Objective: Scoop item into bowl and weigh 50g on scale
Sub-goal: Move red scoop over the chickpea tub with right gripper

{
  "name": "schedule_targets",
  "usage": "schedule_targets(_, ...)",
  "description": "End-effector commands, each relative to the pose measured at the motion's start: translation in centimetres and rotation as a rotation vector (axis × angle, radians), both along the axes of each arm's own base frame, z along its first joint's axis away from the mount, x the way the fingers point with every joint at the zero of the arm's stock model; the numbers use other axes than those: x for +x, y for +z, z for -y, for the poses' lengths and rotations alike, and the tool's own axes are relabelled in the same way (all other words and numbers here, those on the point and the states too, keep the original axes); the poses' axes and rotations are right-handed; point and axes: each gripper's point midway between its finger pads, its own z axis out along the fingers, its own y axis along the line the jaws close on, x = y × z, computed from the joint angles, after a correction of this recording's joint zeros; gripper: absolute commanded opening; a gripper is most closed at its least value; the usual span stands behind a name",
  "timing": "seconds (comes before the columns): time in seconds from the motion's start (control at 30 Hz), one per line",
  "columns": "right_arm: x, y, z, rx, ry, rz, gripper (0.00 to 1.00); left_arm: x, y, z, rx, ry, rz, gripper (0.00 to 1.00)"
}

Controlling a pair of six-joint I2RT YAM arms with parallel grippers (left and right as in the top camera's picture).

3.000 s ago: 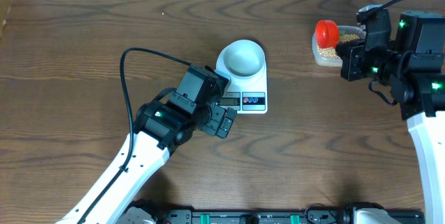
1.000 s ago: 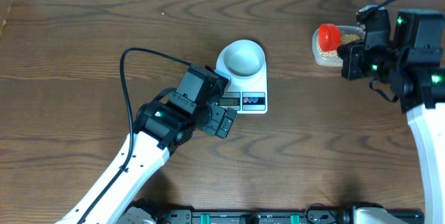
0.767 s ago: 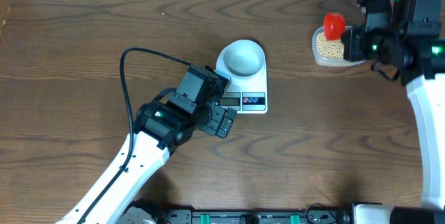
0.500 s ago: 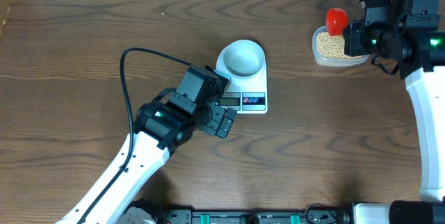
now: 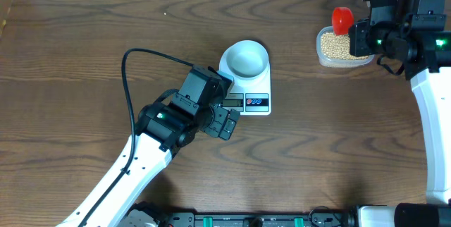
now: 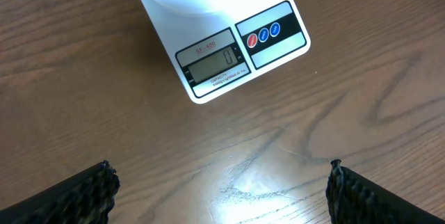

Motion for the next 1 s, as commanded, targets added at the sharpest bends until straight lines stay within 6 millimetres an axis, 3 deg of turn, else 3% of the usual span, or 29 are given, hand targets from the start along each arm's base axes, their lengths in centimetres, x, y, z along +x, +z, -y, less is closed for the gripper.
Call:
schedule_targets(0.0, 0.7, 0.6, 1.2, -0.053, -0.025, 0.023, 0.01, 0.2, 0.3, -0.1, 0.000, 0.007, 0.009, 0.98)
schedule_targets(0.5, 2.2, -3.8, 4.1, -0.195, -0.113, -0.083, 0.01, 0.2, 0.3, -0.1, 0.000, 0.007, 0.009, 0.98)
schedule_targets(0.97, 4.4, -8.9, 4.8, -0.229, -0.119, -0.177, 0.01, 0.2, 0.3, -0.1, 0.000, 0.007, 0.009, 0.98)
